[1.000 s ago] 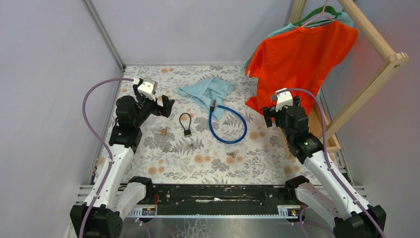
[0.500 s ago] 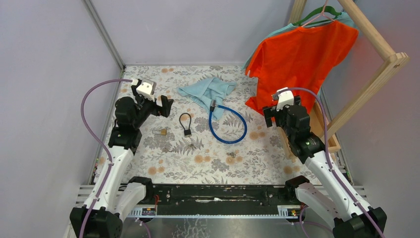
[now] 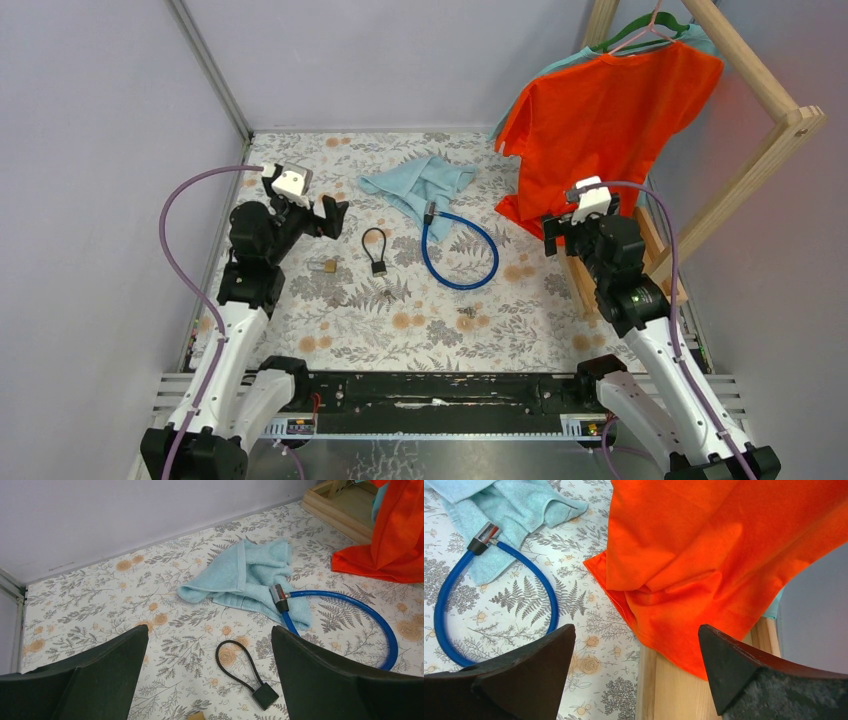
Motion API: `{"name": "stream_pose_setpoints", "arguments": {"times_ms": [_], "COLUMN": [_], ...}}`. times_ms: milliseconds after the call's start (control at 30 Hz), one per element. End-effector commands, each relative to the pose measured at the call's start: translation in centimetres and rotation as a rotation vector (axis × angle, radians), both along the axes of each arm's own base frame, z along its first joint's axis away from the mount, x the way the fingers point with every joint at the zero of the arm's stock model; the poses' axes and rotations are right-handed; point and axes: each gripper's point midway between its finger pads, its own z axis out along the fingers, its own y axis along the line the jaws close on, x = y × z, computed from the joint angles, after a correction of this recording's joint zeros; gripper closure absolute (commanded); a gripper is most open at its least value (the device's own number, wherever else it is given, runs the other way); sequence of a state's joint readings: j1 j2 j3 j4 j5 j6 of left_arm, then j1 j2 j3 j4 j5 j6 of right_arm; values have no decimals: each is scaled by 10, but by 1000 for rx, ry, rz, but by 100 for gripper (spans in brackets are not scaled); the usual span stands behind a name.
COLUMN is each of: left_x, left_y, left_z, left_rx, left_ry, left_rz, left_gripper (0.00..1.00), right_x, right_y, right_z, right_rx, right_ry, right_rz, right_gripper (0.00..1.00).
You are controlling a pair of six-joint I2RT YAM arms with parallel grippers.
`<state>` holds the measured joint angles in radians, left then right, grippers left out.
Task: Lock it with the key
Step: Reset both arms
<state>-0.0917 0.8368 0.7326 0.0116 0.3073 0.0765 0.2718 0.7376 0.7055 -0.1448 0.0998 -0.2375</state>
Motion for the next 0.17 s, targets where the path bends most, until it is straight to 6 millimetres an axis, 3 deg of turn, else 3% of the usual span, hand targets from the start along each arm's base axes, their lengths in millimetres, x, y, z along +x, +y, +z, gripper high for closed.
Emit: {"name": "stream_pose_setpoints", "arguments": {"times_ms": [0, 133], "left_x": [1, 1], "left_y": [-2, -3], "left_z": [15, 14], "left_rx": [-14, -13], "left_ry": [-61, -58], "left_rz": [-2, -9], "left_gripper": [0, 0], "right_x": [2, 3], "right_y": [3, 1], "right_z": [19, 19], "right_rx": [32, 22], "right_ry": [-51, -55], "right_rz": [13, 4], "right_gripper": [1, 1]}}
